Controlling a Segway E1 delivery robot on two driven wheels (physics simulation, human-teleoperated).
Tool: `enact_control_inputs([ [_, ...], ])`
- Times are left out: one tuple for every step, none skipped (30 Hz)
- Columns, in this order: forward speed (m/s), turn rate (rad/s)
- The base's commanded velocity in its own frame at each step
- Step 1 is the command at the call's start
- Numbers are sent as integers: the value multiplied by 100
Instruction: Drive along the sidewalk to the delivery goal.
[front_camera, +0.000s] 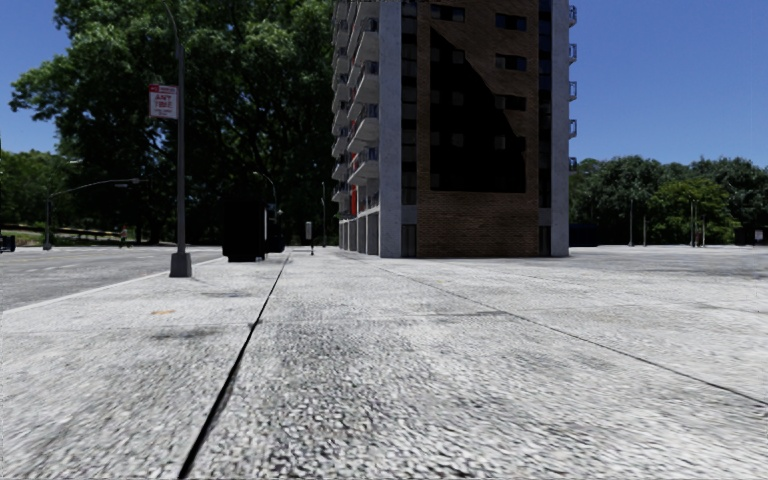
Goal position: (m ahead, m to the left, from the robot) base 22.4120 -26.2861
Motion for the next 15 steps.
enact_control_inputs([
  [200, -72],
  [200, -72],
  [200, -72],
  [200, -72],
  [200, -72],
  [200, -72],
  [200, -72],
  [200, -72],
  [200, -72],
  [200, -72],
  [200, -72],
  [200, -72],
  [200, -72],
  [200, -72],
  [200, -72],
])
